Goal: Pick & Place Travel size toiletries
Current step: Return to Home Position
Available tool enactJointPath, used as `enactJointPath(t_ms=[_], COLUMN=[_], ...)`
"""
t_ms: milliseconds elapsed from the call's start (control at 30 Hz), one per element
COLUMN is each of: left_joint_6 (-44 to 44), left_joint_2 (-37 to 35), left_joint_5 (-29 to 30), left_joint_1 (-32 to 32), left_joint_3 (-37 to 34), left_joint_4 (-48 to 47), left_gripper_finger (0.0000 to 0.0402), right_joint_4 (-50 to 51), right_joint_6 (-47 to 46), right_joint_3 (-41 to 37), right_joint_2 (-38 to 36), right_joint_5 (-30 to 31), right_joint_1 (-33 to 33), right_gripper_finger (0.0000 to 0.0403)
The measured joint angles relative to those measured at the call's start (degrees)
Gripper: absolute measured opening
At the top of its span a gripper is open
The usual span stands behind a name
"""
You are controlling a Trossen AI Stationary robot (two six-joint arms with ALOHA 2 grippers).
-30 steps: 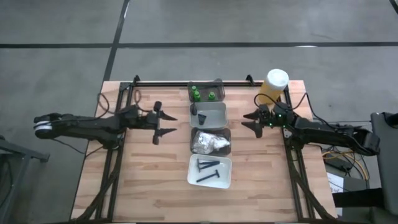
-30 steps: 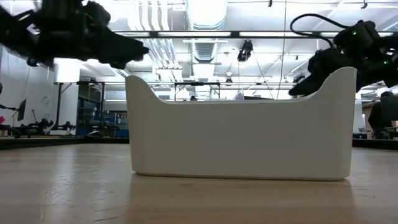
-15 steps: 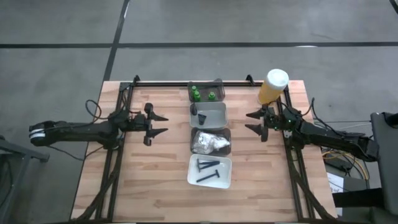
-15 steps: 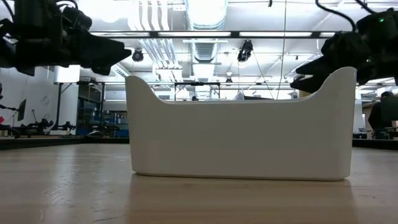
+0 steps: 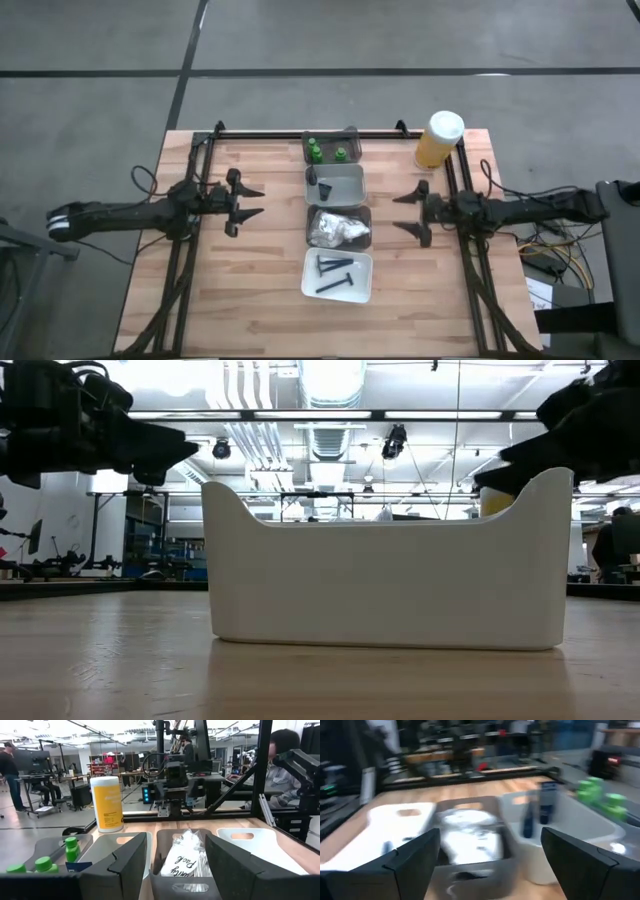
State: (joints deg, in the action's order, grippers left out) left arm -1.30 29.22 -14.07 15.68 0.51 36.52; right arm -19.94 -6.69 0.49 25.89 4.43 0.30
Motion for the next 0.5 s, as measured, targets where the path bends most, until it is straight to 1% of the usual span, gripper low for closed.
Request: enactJointPath(t_ms=[100,233,333,400,500], left_joint_6=[-0.6,-1.5,-2.0,-2.1,-2.1], left_joint_2=[-0.5,-0.6,-0.5,-0.6,-0.5], left_joint_5=[0.0,0.0,0.0,0.0,0.0], left_joint_1=[0.0,0.0,0.0,0.0,0.0], left_joint_3=[0.0,0.0,0.0,-0.1,-0.1], left_joint_4=[-1.5,-4.0,-5.0,-5.2,-5.6], left_gripper_finger=[0.0207,0.0207,0.0207,0.0207,0.0207], right_joint_4=[0.0,0.0,0.1,0.1,0.2], right_joint_6=[1.5,3.7,3.6,3.5,3.3], right_joint_3=[0.0,0.0,0.0,0.0,0.0], right_joint_2=[0.0,0.0,0.0,0.0,0.0], right_joint_5=[0.0,-0.3,-1.4,-3.3,-3.8], right_joint_1=[4.9,9.1,10.8,11.1,11.1], right_gripper_finger=[0.0351,0.0358,0.0359,0.0356,0.0348])
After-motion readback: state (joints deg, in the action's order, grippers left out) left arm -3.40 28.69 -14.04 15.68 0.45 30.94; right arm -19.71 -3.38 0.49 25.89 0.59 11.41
